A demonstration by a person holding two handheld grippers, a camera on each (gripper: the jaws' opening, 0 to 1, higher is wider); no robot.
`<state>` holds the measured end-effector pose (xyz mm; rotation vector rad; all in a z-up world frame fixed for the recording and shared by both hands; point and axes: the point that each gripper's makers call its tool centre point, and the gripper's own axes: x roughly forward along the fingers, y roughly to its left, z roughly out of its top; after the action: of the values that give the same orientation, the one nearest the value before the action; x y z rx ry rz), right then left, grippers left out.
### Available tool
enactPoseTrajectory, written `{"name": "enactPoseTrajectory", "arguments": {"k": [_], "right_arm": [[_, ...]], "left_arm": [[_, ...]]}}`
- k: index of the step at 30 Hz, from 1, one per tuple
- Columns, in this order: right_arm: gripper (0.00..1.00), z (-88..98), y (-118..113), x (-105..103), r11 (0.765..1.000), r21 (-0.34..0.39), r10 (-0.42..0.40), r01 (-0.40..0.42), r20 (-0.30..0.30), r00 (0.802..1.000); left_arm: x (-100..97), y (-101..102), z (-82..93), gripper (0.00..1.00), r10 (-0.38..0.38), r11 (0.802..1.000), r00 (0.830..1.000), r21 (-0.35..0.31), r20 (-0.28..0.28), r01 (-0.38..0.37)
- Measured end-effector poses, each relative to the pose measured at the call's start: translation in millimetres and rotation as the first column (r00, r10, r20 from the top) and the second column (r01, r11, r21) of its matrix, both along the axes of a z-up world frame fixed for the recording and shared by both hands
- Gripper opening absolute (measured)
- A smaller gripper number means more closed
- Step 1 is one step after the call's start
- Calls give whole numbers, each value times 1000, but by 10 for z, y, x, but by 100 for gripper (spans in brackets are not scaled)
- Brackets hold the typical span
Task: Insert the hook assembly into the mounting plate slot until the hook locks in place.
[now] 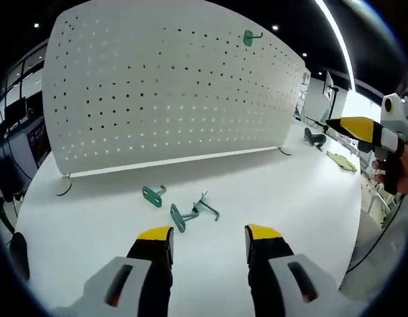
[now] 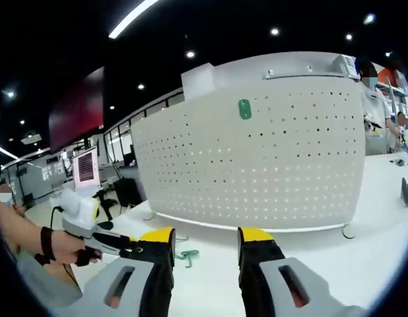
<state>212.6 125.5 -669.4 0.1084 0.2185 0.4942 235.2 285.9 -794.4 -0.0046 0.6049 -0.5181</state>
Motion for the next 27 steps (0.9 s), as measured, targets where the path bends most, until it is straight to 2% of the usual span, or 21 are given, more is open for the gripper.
{"name": "enactPoseTrajectory", "arguments": {"k": [3, 8, 15, 21, 27], "right_arm": [[38, -38, -2, -10, 1000, 2, 0, 0, -11, 1000], [38, -71, -8, -36, 1000, 4, -4, 4, -20, 1000], [38, -124, 32, -100, 1000, 18, 1, 0, -37, 999], [38, -174, 67, -138, 1000, 19, 6, -5, -54, 999], [38, -182, 98, -148, 1000, 25, 11, -9, -59, 998]], "left_arm": [[33, 34, -39, 42, 14, 1000, 1000, 9, -10, -14], [58, 56, -145, 37, -4, 998, 999, 58, -33, 6], [143, 33, -212, 34, -14, 997, 999, 79, -35, 17], [198, 92, -261, 24, 2, 991, 1000, 134, -25, 1], [276, 82, -294, 21, 0, 991, 1000, 135, -24, 3]]}}
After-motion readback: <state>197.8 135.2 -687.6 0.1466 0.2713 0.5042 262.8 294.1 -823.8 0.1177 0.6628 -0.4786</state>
